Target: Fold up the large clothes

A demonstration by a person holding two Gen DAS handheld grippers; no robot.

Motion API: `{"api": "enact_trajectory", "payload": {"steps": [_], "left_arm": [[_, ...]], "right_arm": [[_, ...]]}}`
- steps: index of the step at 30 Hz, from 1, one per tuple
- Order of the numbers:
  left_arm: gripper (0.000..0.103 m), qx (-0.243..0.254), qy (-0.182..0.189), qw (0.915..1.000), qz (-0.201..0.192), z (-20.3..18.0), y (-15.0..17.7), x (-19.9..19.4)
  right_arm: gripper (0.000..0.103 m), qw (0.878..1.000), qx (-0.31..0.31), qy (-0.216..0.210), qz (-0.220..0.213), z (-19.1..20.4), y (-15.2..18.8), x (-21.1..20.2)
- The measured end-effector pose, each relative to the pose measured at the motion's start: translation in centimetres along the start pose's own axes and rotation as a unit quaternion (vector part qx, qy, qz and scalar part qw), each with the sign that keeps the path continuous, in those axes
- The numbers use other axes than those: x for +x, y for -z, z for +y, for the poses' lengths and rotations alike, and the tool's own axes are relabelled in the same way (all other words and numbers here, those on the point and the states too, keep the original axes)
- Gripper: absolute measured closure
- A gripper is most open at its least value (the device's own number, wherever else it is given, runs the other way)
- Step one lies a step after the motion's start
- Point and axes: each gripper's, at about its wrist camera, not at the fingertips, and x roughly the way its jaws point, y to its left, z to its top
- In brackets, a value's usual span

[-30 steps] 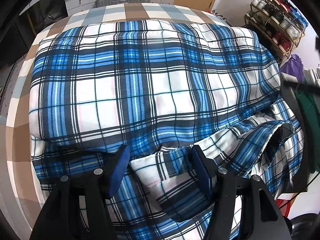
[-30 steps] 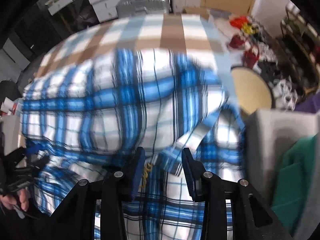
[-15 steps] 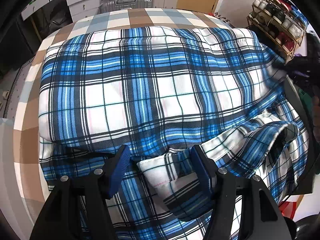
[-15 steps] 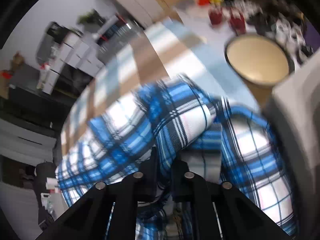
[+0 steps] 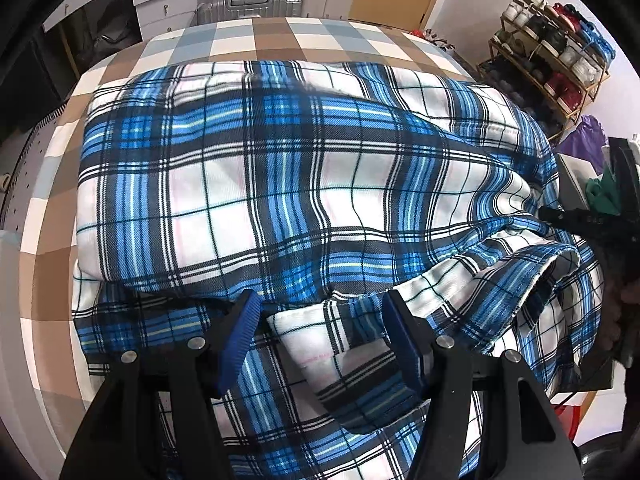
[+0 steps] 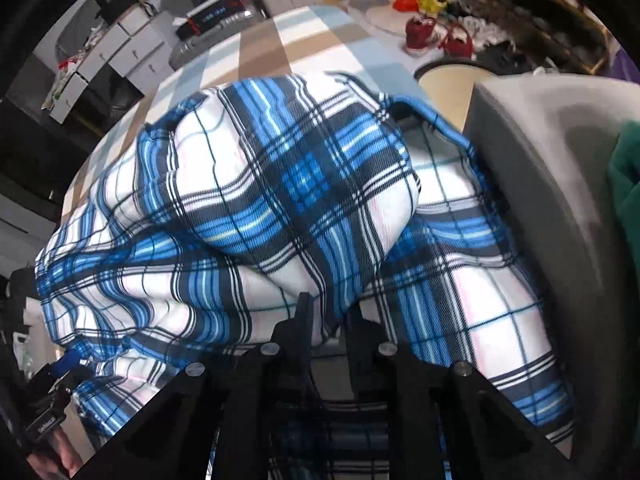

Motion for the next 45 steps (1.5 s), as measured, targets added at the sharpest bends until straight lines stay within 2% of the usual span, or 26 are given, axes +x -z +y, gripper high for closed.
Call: {"api": "enact_trajectory", "payload": {"steps": [2, 5, 7, 8, 9, 12, 14, 16, 17, 20, 21, 23, 25, 26, 27, 29, 31, 33, 35, 38, 42, 45], "left_arm": [[0.044, 0.003, -0.001, 1.0000, 0.002, 0.1, 0.0, 0.0], [0.044, 0.002, -0.002, 1.0000, 0.002, 0.5, 0.0, 0.0], [0.044, 0.002, -0.005, 1.0000, 0.002, 0.4, -0.1, 0.1], [0.044, 0.004, -0.005, 1.0000, 0.004, 0.4, -0.2, 0.2], [0.044, 0.004, -0.006, 1.0000, 0.005, 0.3, -0.2, 0.3], [0.044, 0.010, -0.010, 0.9999, 0.009, 0.3, 0.0, 0.5], [0.044, 0.010, -0.011, 0.9998, 0.011, 0.3, -0.1, 0.6], [0.044, 0.009, -0.010, 0.9998, 0.011, 0.3, -0.2, 0.7], [0.044, 0.010, -0.012, 0.9998, 0.010, 0.3, -0.3, 0.7], [0.044, 0.015, -0.019, 0.9997, 0.008, -0.1, -0.4, 0.8], [0.044, 0.019, -0.021, 0.9996, 0.006, -0.3, -0.5, 0.8], [0.044, 0.025, -0.019, 0.9995, 0.000, -0.7, -0.6, 0.7], [0.044, 0.027, -0.015, 0.9995, -0.006, -0.9, -0.9, 0.6], [0.044, 0.026, -0.012, 0.9995, -0.010, -1.0, -1.0, 0.5], [0.044, 0.027, -0.010, 0.9995, -0.011, -1.2, -1.1, 0.6], [0.044, 0.031, -0.009, 0.9994, -0.010, -1.6, -1.1, 0.7], [0.044, 0.034, -0.009, 0.9993, -0.009, -2.0, -1.1, 1.0], [0.044, 0.039, -0.010, 0.9992, -0.006, -2.4, -1.2, 1.4], [0.044, 0.041, -0.013, 0.9991, -0.003, -2.7, -1.2, 1.7], [0.044, 0.042, -0.016, 0.9990, -0.002, -2.8, -1.4, 2.0], [0.044, 0.038, -0.017, 0.9991, -0.002, -2.6, -1.3, 2.1], [0.044, 0.039, -0.018, 0.9991, 0.001, -2.6, -1.4, 2.3]], "right_arm": [[0.084, 1.000, -0.010, -0.006, -0.004, 0.3, -0.6, -1.9], [0.084, 0.998, -0.026, -0.024, -0.045, 1.4, -1.6, -5.7], [0.077, 0.996, -0.040, -0.029, -0.075, 2.5, -2.8, -7.3], [0.067, 0.994, -0.053, -0.031, -0.087, 3.4, -3.8, -7.8], [0.065, 0.993, -0.064, -0.029, -0.091, 4.2, -4.5, -7.9], [0.066, 0.991, -0.091, -0.006, -0.097, 6.3, -6.7, -8.8], [0.063, 0.988, -0.106, -0.004, -0.112, 7.2, -8.2, -8.8], [0.044, 0.982, -0.133, 0.040, -0.126, 7.7, -9.4, -8.0], [0.026, 0.980, -0.151, 0.052, -0.116, 8.1, -10.4, -6.9], [0.027, 0.976, -0.182, 0.090, -0.084, 8.2, -12.3, -2.7], [0.027, 0.976, -0.186, 0.091, -0.068, 8.0, -12.8, -1.1], [0.031, 0.977, -0.191, 0.088, -0.044, 7.5, -12.7, 1.4], [0.043, 0.976, -0.206, 0.075, -0.019, 7.2, -11.6, 3.2], [0.055, 0.974, -0.214, 0.070, -0.019, 7.0, -10.8, 3.5], [0.060, 0.972, -0.219, 0.073, -0.029, 6.9, -9.7, 3.4], [0.064, 0.968, -0.234, 0.072, -0.047, 7.0, -7.7, 2.4], [0.076, 0.960, -0.258, 0.090, -0.066, 7.2, -5.4, 1.8], [0.093, 0.957, -0.263, 0.093, -0.077, 7.0, -4.1, 1.4], [0.098, 0.959, -0.256, 0.088, -0.089, 6.4, -3.3, 0.8], [0.099, 0.963, -0.240, 0.070, -0.098, 5.9, -2.9, 0.1], [0.101, 0.973, -0.218, 0.028, -0.073, 4.9, -2.5, -0.3], [0.102, 0.977, -0.196, 0.007, -0.078, 4.2, -2.6, -1.2]]}}
